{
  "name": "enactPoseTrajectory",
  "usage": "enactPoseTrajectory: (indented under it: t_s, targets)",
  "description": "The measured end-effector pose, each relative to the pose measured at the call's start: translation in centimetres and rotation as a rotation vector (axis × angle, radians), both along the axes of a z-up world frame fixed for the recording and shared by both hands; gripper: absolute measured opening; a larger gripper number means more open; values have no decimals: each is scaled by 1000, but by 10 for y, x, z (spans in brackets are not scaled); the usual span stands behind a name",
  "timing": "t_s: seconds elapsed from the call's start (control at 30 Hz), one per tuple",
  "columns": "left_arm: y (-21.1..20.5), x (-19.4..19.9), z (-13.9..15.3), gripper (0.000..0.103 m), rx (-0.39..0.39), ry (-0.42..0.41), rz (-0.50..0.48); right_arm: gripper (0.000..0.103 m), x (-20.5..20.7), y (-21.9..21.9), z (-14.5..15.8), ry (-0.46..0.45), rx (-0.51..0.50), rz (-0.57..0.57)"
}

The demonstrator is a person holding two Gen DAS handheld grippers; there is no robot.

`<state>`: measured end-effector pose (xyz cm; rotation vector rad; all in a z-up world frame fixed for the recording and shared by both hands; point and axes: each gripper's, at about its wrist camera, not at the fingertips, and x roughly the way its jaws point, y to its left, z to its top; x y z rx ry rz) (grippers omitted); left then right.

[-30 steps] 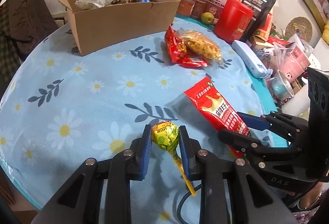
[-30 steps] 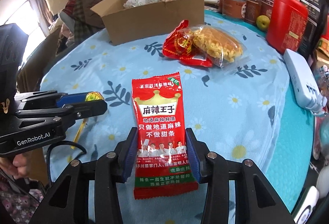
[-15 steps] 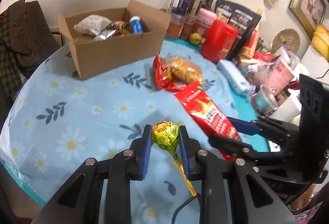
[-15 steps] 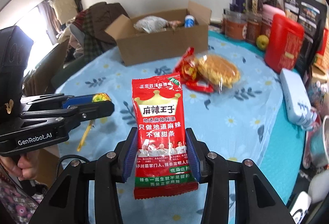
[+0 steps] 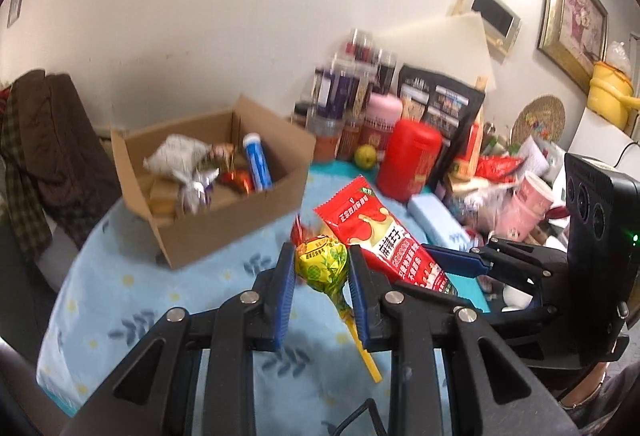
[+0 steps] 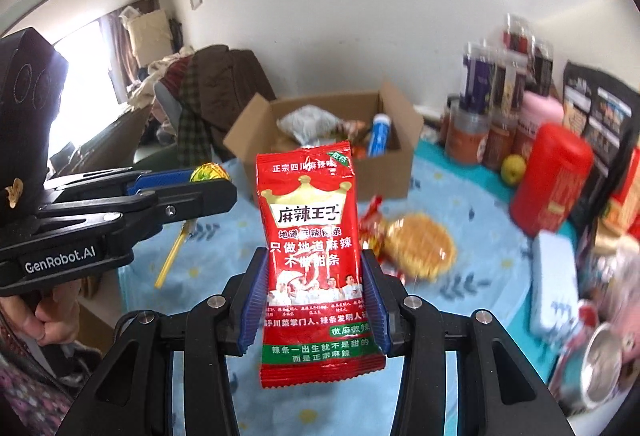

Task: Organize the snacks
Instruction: 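Lift the lollipop and red packet and carry them toward the cardboard box, then lower the lollipop and red packet into the cardboard box with both grippers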

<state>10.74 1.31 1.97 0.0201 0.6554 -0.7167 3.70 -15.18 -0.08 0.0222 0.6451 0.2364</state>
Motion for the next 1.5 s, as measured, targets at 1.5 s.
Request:
enactPoseTrajectory:
  t_s: [1.5]
  targets:
    - [-35,229,-21,25,97,-58,307,44,234,-22,-6,-53,-14,26]
